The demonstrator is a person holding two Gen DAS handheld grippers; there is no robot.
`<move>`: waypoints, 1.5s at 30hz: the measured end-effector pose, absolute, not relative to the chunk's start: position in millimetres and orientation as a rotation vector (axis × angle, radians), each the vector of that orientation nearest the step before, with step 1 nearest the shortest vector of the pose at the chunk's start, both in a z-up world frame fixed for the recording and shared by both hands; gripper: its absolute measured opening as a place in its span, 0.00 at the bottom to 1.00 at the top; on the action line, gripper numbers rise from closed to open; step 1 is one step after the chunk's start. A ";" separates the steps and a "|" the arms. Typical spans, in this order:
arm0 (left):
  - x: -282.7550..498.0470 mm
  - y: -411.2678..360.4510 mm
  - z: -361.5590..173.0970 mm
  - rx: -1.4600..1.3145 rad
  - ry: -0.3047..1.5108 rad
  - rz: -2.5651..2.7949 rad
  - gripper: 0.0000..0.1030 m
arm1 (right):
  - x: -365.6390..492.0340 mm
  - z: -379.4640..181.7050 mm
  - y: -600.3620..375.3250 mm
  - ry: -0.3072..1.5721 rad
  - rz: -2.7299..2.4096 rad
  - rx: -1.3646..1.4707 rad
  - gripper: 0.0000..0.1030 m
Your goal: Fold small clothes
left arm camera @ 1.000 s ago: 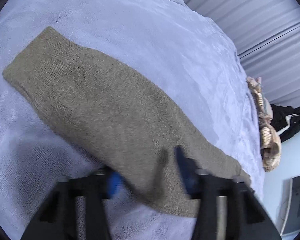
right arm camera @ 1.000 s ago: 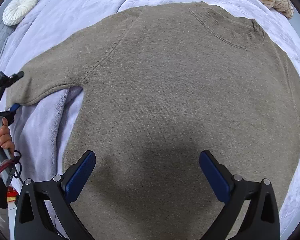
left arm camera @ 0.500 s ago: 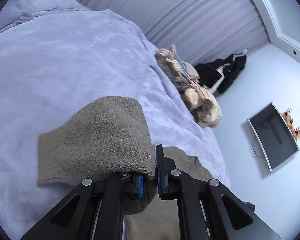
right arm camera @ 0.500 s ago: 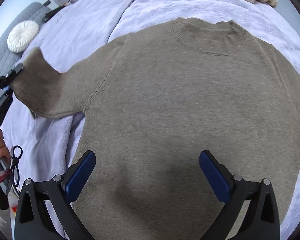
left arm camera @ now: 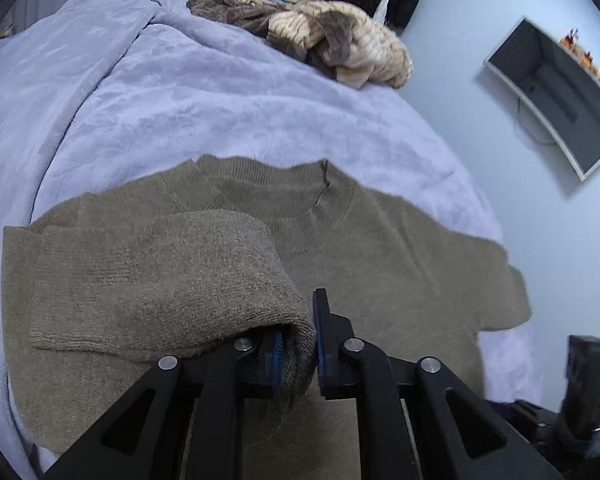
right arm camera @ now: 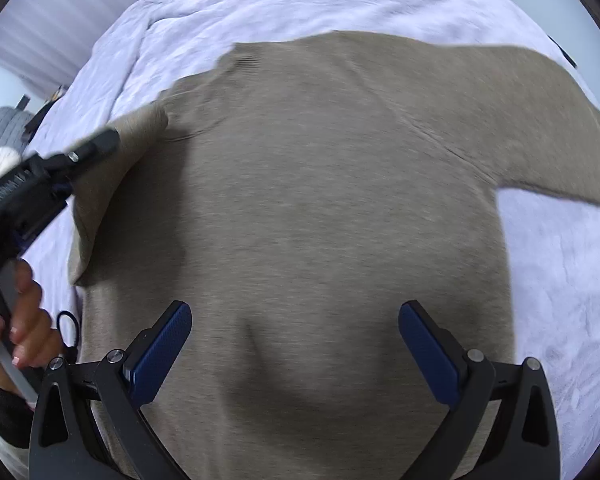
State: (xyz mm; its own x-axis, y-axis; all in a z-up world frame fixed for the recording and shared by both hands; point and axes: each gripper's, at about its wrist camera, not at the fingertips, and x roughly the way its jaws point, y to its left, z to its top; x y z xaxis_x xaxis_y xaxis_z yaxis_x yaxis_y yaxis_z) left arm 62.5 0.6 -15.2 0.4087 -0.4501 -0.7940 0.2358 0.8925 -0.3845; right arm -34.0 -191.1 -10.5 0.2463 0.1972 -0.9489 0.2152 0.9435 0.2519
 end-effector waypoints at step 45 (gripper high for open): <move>65.8 170.6 -50.0 -0.203 1.223 -0.140 0.74 | 5.0 -45.1 -238.9 1.053 -0.073 1.062 0.65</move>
